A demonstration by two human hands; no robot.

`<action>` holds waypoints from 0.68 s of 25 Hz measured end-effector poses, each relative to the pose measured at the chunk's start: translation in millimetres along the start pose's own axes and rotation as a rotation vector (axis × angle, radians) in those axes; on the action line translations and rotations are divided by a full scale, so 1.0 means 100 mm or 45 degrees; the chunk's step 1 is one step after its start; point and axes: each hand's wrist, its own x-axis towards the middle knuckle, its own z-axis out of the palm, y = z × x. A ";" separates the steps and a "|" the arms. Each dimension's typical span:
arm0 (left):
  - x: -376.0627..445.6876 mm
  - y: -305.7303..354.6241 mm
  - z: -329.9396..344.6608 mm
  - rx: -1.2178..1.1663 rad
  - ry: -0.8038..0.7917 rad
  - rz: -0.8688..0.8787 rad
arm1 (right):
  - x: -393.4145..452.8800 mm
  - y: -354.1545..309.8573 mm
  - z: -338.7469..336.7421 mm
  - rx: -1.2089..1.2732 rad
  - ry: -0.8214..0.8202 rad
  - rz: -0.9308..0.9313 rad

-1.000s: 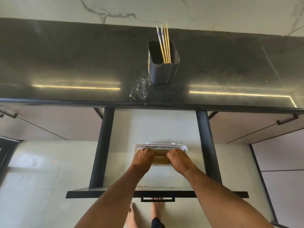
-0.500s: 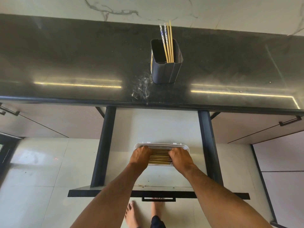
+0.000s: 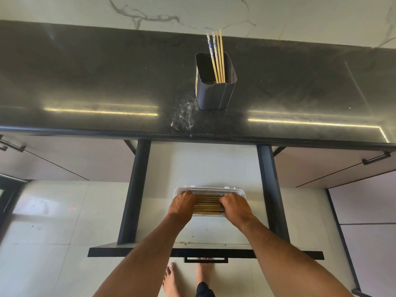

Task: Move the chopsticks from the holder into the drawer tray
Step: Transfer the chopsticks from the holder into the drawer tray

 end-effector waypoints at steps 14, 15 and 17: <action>-0.05 0.08 -0.05 0.149 0.235 0.111 | -0.10 -0.05 -0.04 -0.028 0.105 -0.045; -0.07 0.09 -0.06 0.163 0.248 0.121 | -0.12 -0.06 -0.06 -0.013 0.128 -0.045; -0.10 0.11 -0.09 0.176 0.278 0.134 | -0.15 -0.09 -0.12 0.021 0.185 -0.043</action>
